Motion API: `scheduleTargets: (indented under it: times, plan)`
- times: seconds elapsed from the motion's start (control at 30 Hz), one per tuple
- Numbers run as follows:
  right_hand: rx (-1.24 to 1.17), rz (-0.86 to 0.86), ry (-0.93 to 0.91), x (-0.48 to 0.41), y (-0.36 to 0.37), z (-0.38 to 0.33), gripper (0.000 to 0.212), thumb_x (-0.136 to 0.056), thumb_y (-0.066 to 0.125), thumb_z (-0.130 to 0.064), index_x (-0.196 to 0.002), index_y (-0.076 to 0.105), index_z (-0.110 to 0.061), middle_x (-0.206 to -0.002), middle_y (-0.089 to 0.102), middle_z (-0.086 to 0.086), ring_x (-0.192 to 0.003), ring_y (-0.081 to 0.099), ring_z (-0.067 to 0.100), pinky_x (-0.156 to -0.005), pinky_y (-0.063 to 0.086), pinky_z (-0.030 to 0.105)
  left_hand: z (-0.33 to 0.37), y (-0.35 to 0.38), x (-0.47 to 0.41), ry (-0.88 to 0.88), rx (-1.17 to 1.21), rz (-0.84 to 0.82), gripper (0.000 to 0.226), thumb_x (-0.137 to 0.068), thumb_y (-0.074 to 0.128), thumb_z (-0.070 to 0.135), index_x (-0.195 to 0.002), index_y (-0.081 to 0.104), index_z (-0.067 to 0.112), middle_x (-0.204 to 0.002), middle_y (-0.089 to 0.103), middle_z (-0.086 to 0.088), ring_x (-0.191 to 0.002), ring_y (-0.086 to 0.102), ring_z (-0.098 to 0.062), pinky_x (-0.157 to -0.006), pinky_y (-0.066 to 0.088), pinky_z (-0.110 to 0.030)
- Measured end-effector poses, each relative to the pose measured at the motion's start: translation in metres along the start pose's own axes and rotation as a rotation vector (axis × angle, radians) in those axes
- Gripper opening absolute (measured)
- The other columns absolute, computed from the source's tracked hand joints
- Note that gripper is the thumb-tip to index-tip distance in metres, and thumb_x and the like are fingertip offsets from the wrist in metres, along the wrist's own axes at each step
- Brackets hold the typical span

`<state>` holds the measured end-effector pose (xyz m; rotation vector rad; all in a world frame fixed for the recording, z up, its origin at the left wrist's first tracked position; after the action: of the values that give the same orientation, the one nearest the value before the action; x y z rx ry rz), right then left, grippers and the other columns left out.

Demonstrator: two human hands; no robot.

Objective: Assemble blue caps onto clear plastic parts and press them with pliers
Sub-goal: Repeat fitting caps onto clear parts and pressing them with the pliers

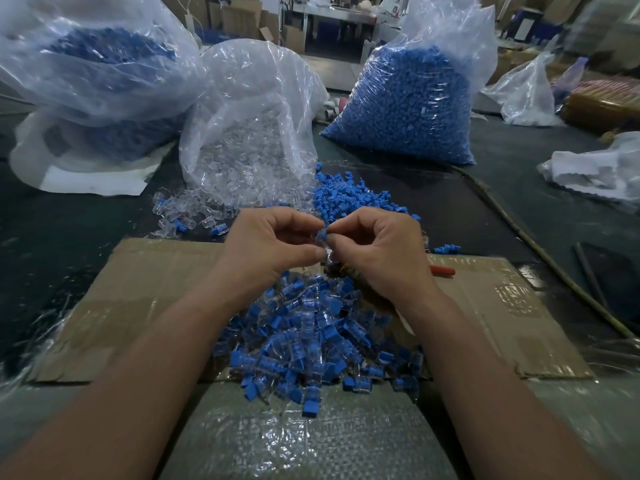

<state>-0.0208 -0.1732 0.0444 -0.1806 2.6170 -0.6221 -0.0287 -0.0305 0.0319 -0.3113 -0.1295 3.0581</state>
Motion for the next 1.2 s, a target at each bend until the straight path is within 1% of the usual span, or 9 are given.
scheduleTargets:
  times: [0.13,0.3,0.4,0.53,0.7,0.83,1.0,1.07,1.2]
  plan:
    - [-0.128,-0.049,0.028,-0.0013,-0.0016,0.0007,0.022,-0.074,0.074,-0.005,-0.073,0.065,-0.025,-0.068,0.066,-0.008,-0.060,0.064,0.005,-0.063,0.053,0.019,-0.0004,-0.0018,-0.0012,-0.008,0.032,-0.002,0.031,-0.065,0.072,-0.007,-0.080,0.067,0.020,-0.071,0.072,0.008,-0.071,0.068,-0.005,-0.063,0.050,-0.012]
    - [-0.112,-0.081,0.039,-0.0021,-0.0016,0.0027,0.026,-0.073,0.075,-0.013,-0.086,0.062,-0.031,-0.084,0.067,-0.009,-0.078,0.066,0.005,-0.074,0.054,0.020,-0.0021,-0.0028,-0.0021,-0.029,0.073,-0.007,0.022,-0.070,0.067,-0.010,-0.074,0.063,0.011,-0.067,0.070,0.001,-0.065,0.066,-0.011,-0.063,0.055,-0.019]
    - [-0.159,-0.135,0.054,-0.0011,0.0009,0.0037,0.026,-0.075,0.072,-0.011,-0.088,0.064,-0.032,-0.085,0.068,-0.010,-0.079,0.067,0.005,-0.073,0.053,0.019,-0.0024,-0.0031,-0.0026,-0.043,0.110,-0.028,0.018,-0.071,0.066,-0.009,-0.072,0.064,0.009,-0.066,0.069,-0.001,-0.064,0.066,-0.012,-0.062,0.053,-0.018]
    - [-0.194,-0.132,0.053,-0.0007,0.0016,0.0031,0.022,-0.075,0.072,-0.011,-0.091,0.067,-0.024,-0.087,0.069,-0.008,-0.080,0.067,0.004,-0.072,0.052,0.016,-0.0019,-0.0044,-0.0019,-0.052,0.162,-0.009,0.014,-0.058,0.072,0.008,-0.068,0.064,0.012,-0.069,0.069,0.000,-0.066,0.067,-0.015,-0.063,0.054,-0.020]
    - [-0.226,-0.114,0.029,0.0020,0.0055,0.0012,0.019,-0.074,0.071,-0.008,-0.088,0.068,-0.021,-0.081,0.068,-0.009,-0.073,0.065,0.001,-0.066,0.049,0.013,-0.0010,-0.0018,-0.0017,-0.056,0.099,0.000,0.016,-0.072,0.066,-0.006,-0.069,0.059,0.008,-0.060,0.065,0.000,-0.058,0.065,-0.011,-0.056,0.053,-0.018]
    - [-0.246,-0.128,0.010,0.0018,0.0064,0.0008,0.028,-0.072,0.072,-0.001,-0.089,0.067,-0.022,-0.083,0.070,0.001,-0.072,0.066,0.008,-0.067,0.053,0.017,-0.0016,-0.0013,-0.0016,-0.100,0.136,-0.026,0.015,-0.077,0.060,-0.008,-0.071,0.058,0.005,-0.055,0.065,-0.002,-0.052,0.063,-0.012,-0.050,0.053,-0.020]
    - [-0.155,-0.106,-0.099,0.0023,0.0054,0.0012,0.032,-0.072,0.071,0.001,-0.096,0.066,-0.019,-0.084,0.068,-0.007,-0.078,0.066,0.005,-0.072,0.051,0.015,-0.0021,-0.0037,-0.0029,-0.146,0.170,-0.046,0.012,-0.075,0.062,-0.007,-0.072,0.061,0.004,-0.057,0.067,-0.005,-0.054,0.065,-0.015,-0.050,0.053,-0.020]
    - [-0.075,-0.076,-0.163,0.0027,0.0044,0.0012,0.032,-0.073,0.071,-0.002,-0.100,0.064,-0.017,-0.085,0.067,-0.008,-0.080,0.066,0.005,-0.072,0.051,0.015,-0.0026,-0.0030,-0.0028,-0.182,0.205,-0.058,0.008,-0.068,0.065,-0.003,-0.072,0.061,0.004,-0.059,0.068,-0.007,-0.055,0.066,-0.016,-0.049,0.052,-0.019]
    - [-0.026,-0.035,-0.227,0.0021,0.0018,0.0026,0.032,-0.075,0.070,-0.003,-0.104,0.062,-0.015,-0.088,0.065,-0.009,-0.082,0.065,0.002,-0.072,0.051,0.013,-0.0028,-0.0021,-0.0023,-0.246,0.340,-0.072,0.020,-0.056,0.065,0.003,-0.076,0.060,0.000,-0.063,0.068,-0.011,-0.055,0.067,-0.018,-0.048,0.051,-0.018]
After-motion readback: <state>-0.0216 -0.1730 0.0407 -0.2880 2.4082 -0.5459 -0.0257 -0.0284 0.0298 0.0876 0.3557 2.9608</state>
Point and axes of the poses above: each hand's wrist, its own x-axis away from the middle knuckle, its own y-axis out of the palm, z = x × y, the point moved 3 cm from there along -x, towards the middle knuckle
